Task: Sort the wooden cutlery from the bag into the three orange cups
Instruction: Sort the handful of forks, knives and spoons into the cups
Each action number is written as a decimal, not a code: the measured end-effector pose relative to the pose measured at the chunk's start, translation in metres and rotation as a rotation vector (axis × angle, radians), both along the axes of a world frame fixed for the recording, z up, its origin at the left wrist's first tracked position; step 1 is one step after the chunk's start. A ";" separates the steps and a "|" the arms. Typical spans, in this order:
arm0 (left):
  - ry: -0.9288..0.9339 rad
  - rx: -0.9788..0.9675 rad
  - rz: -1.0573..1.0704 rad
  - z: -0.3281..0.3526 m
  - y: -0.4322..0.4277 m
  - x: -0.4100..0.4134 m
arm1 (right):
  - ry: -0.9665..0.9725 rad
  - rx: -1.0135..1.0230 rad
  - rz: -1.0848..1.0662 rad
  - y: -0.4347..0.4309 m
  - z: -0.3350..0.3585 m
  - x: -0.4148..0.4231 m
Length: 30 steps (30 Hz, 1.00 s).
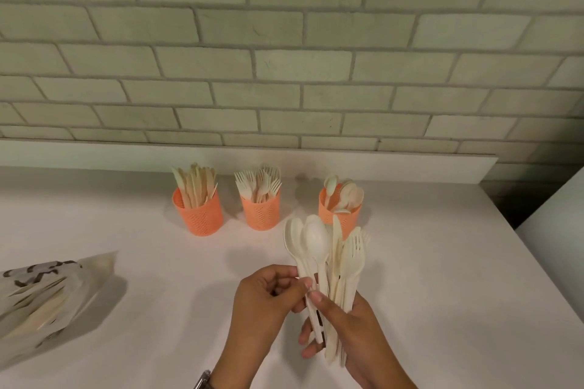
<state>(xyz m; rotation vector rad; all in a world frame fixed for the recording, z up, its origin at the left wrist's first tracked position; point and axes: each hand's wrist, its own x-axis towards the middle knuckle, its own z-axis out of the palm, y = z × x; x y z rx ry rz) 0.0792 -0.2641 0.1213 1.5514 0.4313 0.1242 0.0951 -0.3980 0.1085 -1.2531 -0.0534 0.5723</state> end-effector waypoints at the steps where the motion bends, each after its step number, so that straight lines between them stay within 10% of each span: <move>1: 0.000 -0.002 0.005 0.000 0.001 0.002 | -0.013 -0.019 -0.019 0.000 0.000 0.000; 11: -0.093 -0.123 0.082 0.009 0.018 0.053 | 0.046 -0.130 -0.419 -0.020 -0.015 0.015; 18: -0.262 0.213 0.069 0.006 -0.007 0.154 | 0.116 -0.101 -0.571 -0.048 -0.020 0.024; 30: -0.019 0.416 -0.089 -0.027 -0.018 0.156 | 0.085 -0.047 -0.579 -0.047 -0.020 0.032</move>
